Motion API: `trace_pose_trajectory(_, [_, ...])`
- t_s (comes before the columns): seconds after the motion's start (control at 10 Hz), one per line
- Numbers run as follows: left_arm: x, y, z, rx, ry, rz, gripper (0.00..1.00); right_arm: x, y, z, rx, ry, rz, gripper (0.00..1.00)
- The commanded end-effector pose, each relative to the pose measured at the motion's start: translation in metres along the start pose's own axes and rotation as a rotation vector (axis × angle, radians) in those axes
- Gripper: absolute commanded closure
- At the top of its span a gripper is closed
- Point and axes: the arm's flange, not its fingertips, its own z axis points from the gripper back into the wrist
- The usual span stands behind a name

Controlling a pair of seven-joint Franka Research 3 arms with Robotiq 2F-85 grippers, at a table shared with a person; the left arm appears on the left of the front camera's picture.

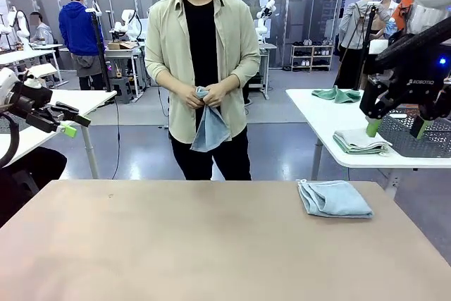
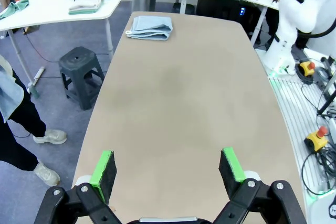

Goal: Fold the towels and place them in the basket.
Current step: Place the folded Towel with hook on the right side of the table.

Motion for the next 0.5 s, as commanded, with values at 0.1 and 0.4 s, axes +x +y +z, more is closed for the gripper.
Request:
trace_pose_trajectory(0.1, [0.0003, -0.0008, -0.0005, -0.007, 0.009, -0.003, 0.0, 0.0021, 0.0009, 0.0037, 0.0, 0.0, -0.013, 0.18])
trace_pose_trajectory(0.4, [0.0003, -0.0008, -0.0005, -0.007, 0.009, -0.003, 0.0, 0.0021, 0.0009, 0.0037, 0.0, 0.0, -0.013, 0.18])
